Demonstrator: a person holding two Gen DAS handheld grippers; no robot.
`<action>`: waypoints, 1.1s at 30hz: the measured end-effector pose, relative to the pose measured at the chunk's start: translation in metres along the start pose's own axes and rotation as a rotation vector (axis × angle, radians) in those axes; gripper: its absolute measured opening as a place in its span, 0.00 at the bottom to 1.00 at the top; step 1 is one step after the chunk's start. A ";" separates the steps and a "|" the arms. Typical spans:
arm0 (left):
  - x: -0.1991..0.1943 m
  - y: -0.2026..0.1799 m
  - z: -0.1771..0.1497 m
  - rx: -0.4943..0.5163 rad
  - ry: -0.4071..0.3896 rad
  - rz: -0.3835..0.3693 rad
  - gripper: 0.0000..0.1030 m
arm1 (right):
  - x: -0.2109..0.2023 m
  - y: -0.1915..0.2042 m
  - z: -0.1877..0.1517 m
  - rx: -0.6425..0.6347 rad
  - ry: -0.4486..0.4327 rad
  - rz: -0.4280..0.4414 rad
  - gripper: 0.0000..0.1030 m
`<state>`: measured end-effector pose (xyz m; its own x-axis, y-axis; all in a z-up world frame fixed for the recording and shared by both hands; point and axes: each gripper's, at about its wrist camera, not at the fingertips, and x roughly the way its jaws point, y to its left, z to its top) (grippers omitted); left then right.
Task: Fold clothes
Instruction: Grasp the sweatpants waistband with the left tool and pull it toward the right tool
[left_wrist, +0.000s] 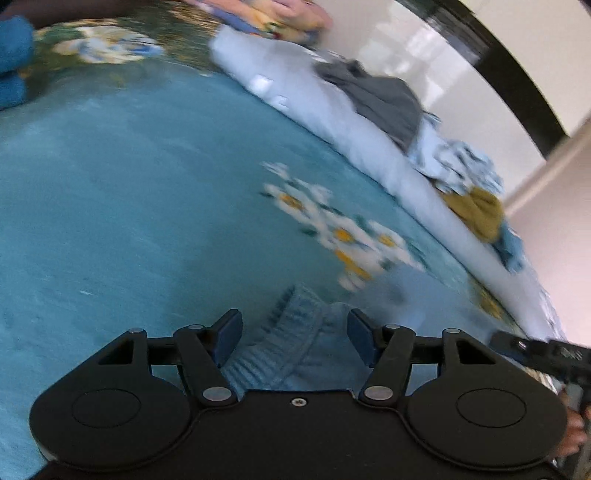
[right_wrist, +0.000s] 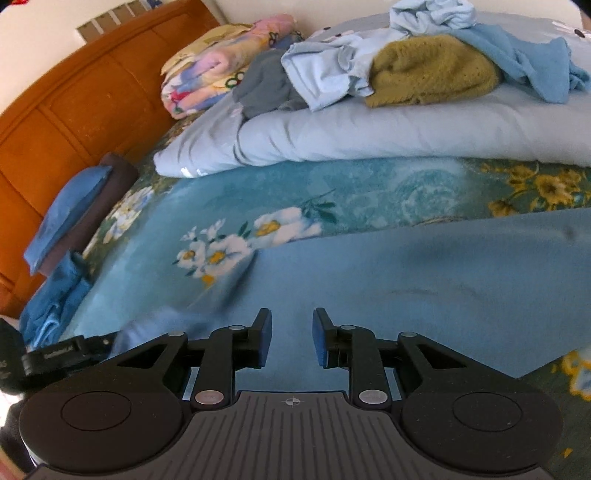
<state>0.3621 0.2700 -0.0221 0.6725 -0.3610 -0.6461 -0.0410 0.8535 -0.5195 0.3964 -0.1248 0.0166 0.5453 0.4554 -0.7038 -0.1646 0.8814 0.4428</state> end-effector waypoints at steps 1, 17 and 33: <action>0.000 -0.005 -0.003 0.022 0.008 -0.020 0.58 | 0.000 0.000 -0.001 -0.001 0.001 0.001 0.20; -0.031 -0.027 0.002 0.135 -0.093 -0.008 0.17 | 0.006 -0.013 -0.009 0.062 0.014 0.000 0.21; 0.006 0.045 0.054 0.076 -0.099 0.326 0.13 | 0.008 -0.034 -0.008 0.105 -0.003 -0.038 0.24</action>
<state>0.4040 0.3261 -0.0193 0.7017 -0.0294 -0.7119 -0.2127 0.9449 -0.2488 0.3992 -0.1501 -0.0082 0.5519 0.4210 -0.7199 -0.0567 0.8801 0.4713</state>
